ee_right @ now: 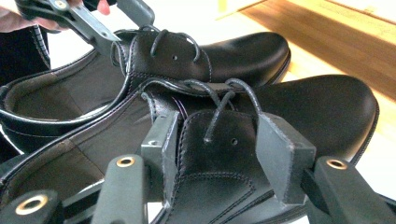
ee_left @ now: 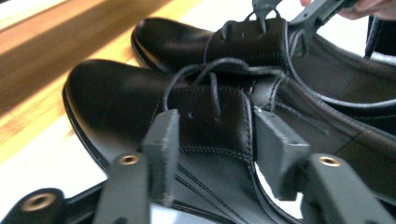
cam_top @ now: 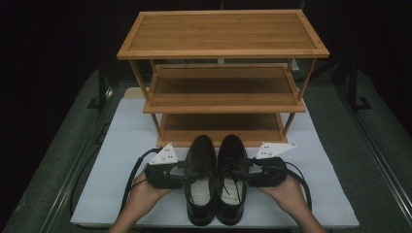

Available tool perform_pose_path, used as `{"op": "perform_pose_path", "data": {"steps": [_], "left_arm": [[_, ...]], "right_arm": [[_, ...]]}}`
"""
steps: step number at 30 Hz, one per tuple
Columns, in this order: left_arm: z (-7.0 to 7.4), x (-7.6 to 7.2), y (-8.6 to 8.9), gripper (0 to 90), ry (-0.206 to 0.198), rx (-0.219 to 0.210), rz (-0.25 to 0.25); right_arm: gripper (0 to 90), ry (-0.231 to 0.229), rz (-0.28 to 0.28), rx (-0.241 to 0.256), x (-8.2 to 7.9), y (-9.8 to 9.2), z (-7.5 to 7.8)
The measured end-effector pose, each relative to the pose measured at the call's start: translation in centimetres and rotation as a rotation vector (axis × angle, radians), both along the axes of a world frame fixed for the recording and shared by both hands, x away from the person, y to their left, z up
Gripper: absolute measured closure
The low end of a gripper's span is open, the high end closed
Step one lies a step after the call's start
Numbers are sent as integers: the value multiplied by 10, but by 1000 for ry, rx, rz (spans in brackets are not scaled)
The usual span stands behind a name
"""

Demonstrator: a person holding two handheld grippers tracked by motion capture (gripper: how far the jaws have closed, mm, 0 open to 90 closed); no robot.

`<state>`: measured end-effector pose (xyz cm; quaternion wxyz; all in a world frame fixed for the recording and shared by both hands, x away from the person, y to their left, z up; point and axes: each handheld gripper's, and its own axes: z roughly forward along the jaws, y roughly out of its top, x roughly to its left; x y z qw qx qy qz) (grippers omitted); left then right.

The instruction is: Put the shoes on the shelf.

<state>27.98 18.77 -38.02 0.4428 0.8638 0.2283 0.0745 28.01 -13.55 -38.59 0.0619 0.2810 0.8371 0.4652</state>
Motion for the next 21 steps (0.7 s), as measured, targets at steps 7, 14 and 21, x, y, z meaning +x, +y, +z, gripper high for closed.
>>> {"op": "perform_pose_path", "data": {"steps": [7, 14, 21], "left_arm": [[0, -2, -3, 591, -7, 11, -5], [1, -4, -2, 716, -21, 0, -19], [5, -11, -3, 870, -79, 30, -11]], "right_arm": [[519, -18, -2, -55, -5, 6, 1], [715, -20, 0, -38, -9, 5, 1], [857, -59, -13, -46, -12, 1, 3]]}}
